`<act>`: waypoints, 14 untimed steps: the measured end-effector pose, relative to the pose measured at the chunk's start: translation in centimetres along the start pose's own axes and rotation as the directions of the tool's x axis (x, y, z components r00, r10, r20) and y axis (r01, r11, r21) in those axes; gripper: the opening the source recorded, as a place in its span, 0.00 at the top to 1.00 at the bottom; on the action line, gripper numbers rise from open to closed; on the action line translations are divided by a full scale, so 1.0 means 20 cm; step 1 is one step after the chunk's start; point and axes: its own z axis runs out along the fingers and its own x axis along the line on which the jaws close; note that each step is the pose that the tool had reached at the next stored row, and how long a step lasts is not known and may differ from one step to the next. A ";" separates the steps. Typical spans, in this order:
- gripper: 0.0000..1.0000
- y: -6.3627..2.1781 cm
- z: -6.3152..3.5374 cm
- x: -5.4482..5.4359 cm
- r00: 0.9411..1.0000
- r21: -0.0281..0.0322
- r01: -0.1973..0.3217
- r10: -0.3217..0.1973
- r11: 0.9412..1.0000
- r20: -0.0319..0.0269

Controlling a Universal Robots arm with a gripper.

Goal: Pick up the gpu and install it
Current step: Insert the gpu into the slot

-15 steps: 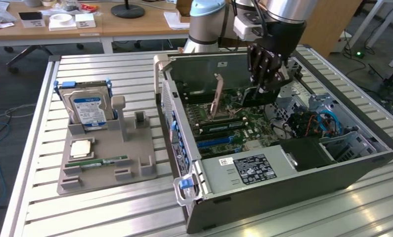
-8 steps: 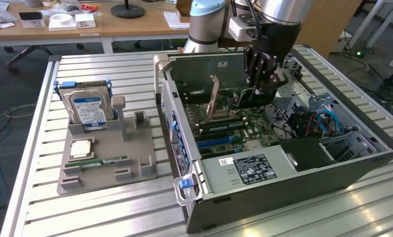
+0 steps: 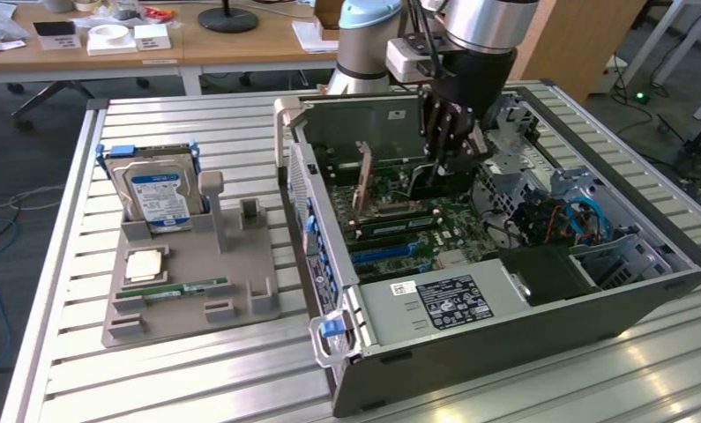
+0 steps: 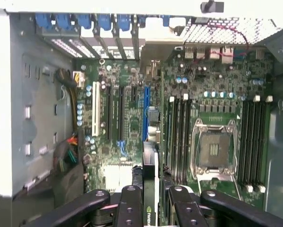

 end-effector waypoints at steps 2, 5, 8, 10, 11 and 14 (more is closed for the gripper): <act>0.74 0.002 0.005 0.00 1.000 0.000 0.000 0.000 1.000 0.000; 0.74 0.003 0.026 0.00 1.000 0.000 0.000 0.000 1.000 0.000; 0.74 0.007 0.045 0.01 1.000 0.000 0.000 0.000 1.000 0.000; 0.74 0.009 0.055 0.01 1.000 0.000 0.000 0.000 1.000 0.000; 0.74 0.011 0.060 0.01 1.000 0.000 0.000 0.000 1.000 0.000; 0.74 0.017 0.071 0.01 1.000 0.000 0.000 0.000 1.000 0.000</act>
